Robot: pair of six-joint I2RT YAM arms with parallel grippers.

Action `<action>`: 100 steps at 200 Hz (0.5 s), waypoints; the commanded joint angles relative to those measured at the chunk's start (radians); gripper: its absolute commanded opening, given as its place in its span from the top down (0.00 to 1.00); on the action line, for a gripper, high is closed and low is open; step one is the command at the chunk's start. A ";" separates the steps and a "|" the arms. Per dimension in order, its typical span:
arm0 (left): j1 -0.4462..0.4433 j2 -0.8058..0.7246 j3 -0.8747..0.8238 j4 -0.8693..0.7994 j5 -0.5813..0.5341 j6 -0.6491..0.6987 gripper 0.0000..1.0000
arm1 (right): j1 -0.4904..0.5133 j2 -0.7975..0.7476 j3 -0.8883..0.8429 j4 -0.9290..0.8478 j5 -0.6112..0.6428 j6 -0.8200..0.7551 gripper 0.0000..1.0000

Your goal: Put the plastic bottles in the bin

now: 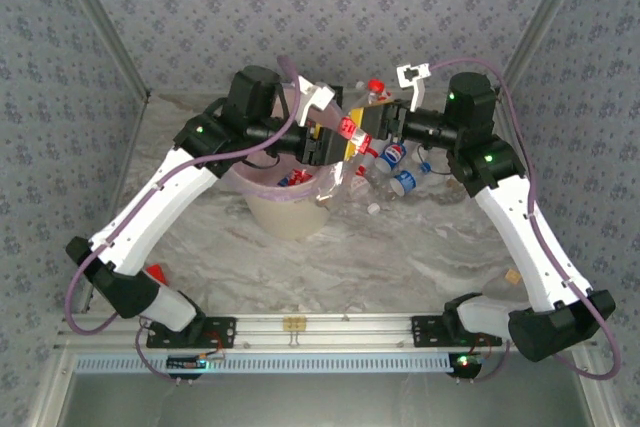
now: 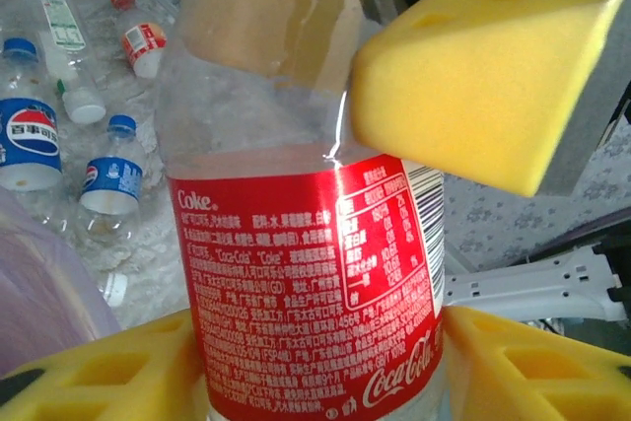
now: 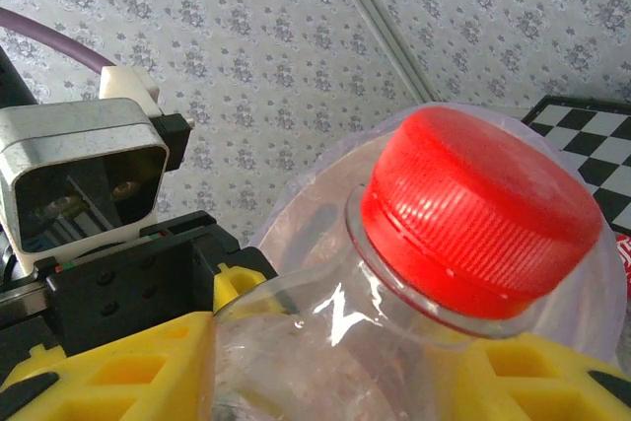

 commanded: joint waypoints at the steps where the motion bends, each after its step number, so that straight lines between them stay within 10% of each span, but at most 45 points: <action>1: -0.004 0.002 0.006 0.033 0.013 0.012 0.49 | 0.011 0.008 0.038 0.038 0.010 0.011 0.59; 57: 0.017 -0.002 0.005 0.030 -0.006 0.009 0.54 | 0.008 0.012 0.042 -0.013 0.039 -0.018 0.14; 100: 0.062 -0.010 0.045 0.010 -0.034 0.041 0.57 | -0.083 -0.091 -0.009 -0.119 0.097 -0.050 0.00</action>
